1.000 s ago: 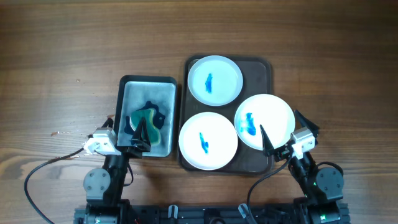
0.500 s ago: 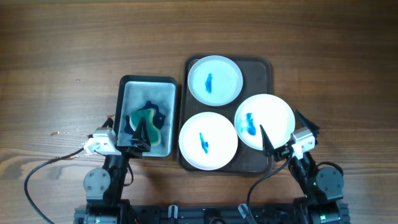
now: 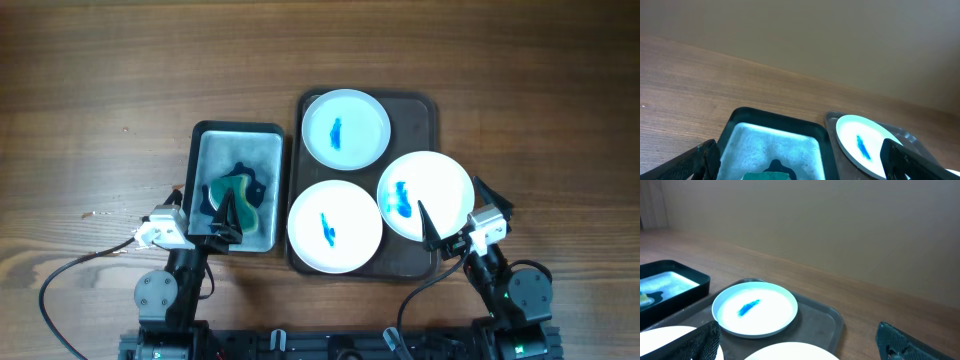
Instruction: Clean dirty plates on tray and stack at the side
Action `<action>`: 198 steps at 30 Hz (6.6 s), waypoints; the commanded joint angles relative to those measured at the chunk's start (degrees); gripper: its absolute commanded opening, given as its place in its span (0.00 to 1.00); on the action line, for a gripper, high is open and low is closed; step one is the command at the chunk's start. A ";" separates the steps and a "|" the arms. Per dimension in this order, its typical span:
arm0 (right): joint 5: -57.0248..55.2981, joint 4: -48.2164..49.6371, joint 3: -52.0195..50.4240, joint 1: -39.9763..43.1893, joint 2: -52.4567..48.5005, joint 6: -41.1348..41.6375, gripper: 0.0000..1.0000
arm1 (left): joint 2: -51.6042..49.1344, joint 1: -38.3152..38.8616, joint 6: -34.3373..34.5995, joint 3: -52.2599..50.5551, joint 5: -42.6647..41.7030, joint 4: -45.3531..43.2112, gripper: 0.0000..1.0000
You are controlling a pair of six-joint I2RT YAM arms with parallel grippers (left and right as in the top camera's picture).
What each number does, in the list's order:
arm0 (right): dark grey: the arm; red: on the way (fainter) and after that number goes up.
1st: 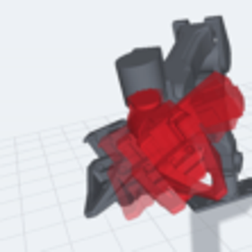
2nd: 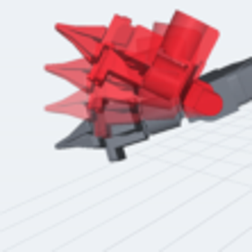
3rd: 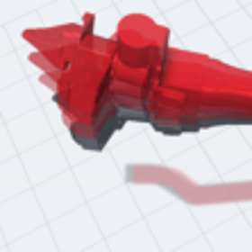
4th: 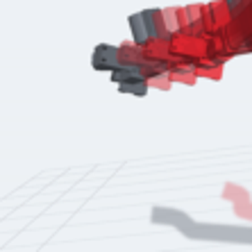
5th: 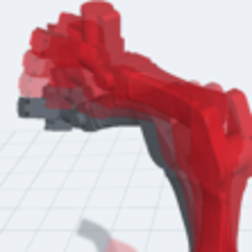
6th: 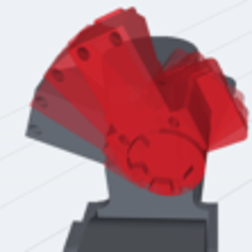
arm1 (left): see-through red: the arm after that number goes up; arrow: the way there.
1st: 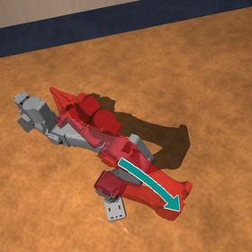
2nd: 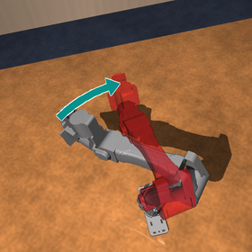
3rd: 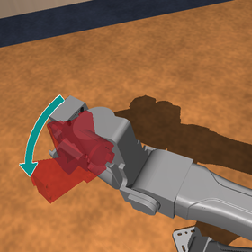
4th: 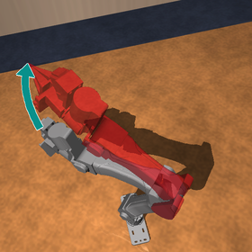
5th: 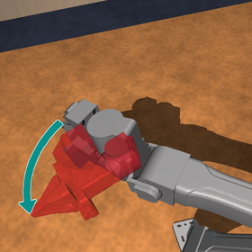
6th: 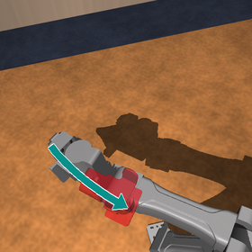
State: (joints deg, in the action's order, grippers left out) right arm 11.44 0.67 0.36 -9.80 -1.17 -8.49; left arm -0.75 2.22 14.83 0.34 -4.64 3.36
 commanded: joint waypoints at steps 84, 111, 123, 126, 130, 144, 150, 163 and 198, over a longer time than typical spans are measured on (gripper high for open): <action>6.54 -53.83 60.08 -16.06 -68.76 25.35 1.00 | -93.90 5.55 11.17 54.99 2.08 44.37 0.44; 8.04 -53.96 59.91 -16.06 -68.76 26.73 0.91 | -96.35 7.26 11.15 57.79 9.25 45.29 0.49; 7.87 -53.83 59.91 -16.06 -68.76 26.73 0.90 | -95.78 7.26 10.88 58.58 9.27 37.20 0.04; 7.87 -53.88 59.91 -16.06 -68.76 26.71 0.89 | -95.23 7.28 9.40 63.65 9.22 42.40 0.38; 7.87 -53.94 59.91 -16.06 -68.76 26.71 0.89 | -95.23 7.28 9.44 68.13 6.67 51.06 0.59; 7.87 -54.25 59.89 -16.06 -68.76 26.73 0.90 | -95.60 9.46 12.70 52.52 -0.26 46.03 0.42; 7.85 -54.27 59.89 -16.06 -68.76 26.73 0.90 | -95.56 9.44 12.66 50.01 7.54 40.28 0.04; 7.96 -55.76 56.33 -16.11 -71.01 27.32 0.69 | -94.05 9.11 11.32 65.94 9.25 59.34 0.43; 7.82 -32.63 37.00 -19.65 -81.42 34.14 0.48 | -81.96 4.42 7.89 64.43 3.41 56.83 0.04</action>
State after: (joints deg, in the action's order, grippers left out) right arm 19.40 -34.52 37.71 -29.28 -80.60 24.49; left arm -86.70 7.09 24.73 63.44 2.09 58.96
